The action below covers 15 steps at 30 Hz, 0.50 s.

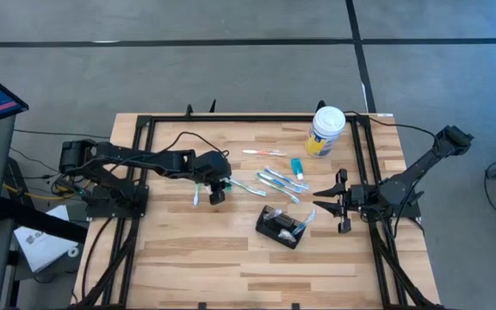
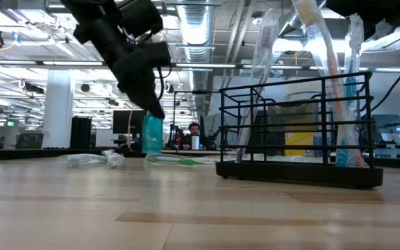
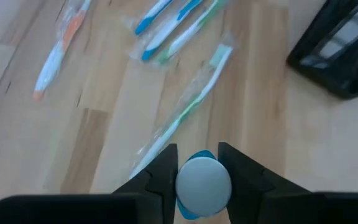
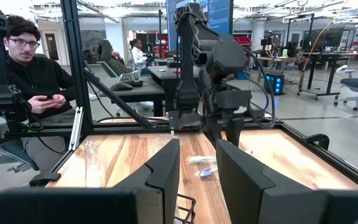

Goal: Pick & Place toothbrushing station
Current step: Put the bottom blue mouthwash into the mesh organizer

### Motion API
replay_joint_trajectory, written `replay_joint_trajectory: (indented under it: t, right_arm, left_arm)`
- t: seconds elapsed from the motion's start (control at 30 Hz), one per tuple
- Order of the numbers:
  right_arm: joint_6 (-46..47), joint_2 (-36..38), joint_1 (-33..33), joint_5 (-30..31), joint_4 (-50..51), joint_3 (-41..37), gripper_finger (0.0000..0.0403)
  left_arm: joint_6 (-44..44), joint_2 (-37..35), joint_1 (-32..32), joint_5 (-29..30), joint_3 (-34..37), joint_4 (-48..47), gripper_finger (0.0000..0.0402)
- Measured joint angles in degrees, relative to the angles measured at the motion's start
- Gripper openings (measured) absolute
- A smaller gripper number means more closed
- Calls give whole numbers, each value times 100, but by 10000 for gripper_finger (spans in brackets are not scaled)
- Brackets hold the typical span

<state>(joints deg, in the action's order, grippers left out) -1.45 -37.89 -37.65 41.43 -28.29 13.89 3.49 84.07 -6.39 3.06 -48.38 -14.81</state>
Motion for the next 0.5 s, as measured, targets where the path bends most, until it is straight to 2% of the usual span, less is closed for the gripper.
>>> replay_joint_trajectory:
  t: [0.27,0.5]
  right_arm:
    - [0,0,0,1,0,0,98]
    - [-1,1,-1,1,0,0,98]
  left_arm:
    - [336,0,466,-3,-723,-618,87]
    - [754,4,861,-465,-1308,-684,87]
